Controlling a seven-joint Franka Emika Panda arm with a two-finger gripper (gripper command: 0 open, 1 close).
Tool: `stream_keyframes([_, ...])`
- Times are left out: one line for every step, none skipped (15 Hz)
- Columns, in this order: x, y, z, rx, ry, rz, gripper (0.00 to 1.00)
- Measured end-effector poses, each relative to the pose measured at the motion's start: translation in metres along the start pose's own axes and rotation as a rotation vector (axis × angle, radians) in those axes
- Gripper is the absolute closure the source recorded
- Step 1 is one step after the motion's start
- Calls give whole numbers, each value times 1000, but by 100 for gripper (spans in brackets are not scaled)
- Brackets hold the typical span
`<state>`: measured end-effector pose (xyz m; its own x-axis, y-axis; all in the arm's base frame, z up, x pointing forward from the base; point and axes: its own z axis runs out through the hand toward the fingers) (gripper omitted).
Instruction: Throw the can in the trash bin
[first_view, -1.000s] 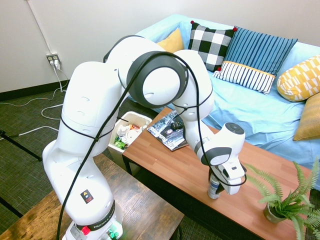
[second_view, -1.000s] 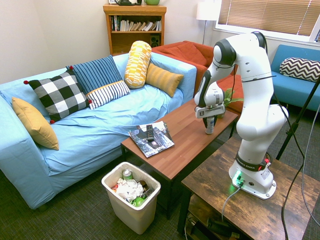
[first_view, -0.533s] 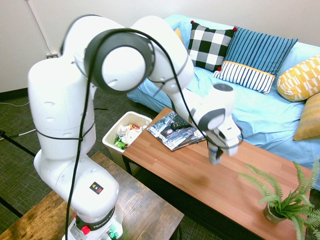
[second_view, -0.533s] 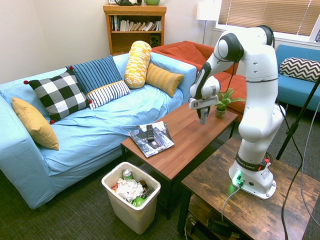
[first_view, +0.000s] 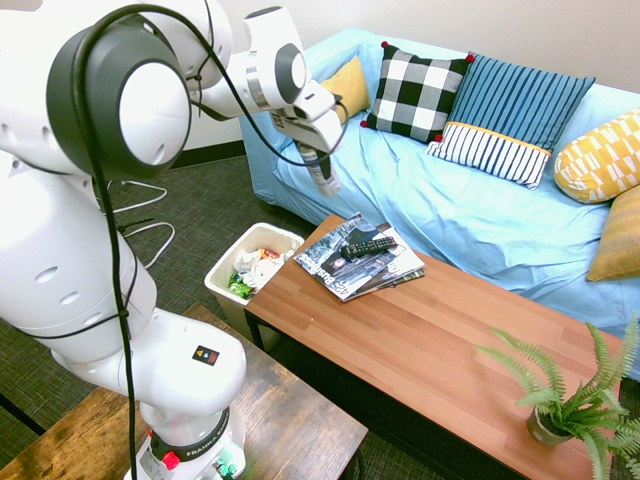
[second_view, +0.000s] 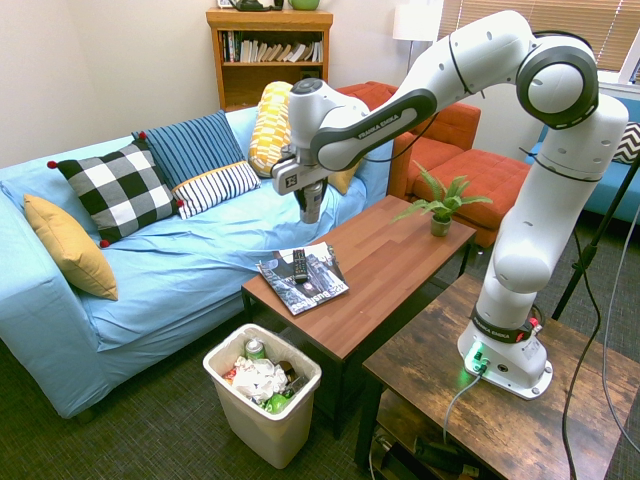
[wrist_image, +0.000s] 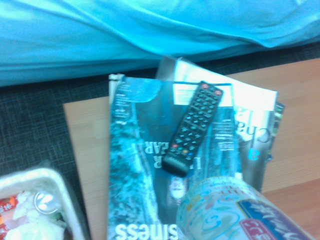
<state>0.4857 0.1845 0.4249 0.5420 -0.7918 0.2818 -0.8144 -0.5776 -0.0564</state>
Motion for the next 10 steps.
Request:
stream_keyframes([-23, -14, 4, -2, 1, -29, 100])
stream_keyframes([-44, -27, 9, -4, 0, -58, 100])
stream_keyframes([-62, -39, 14, -4, -5, -86, 100])
stream_keyframes([-79, -49, 18, -3, -10, -115, 100])
stream_keyframes([-93, -58, 22, -4, -18, -144, 100])
stream_keyframes([-108, -66, 29, -8, -27, -170, 100])
stream_keyframes([-121, -72, 38, -9, -37, -194, 100])
stream_keyframes([-132, -77, 50, -9, -47, -218, 100])
stream_keyframes([-142, -82, 65, -12, -62, -239, 100])
stream_keyframes([-147, -87, 79, -13, -77, -256, 100])
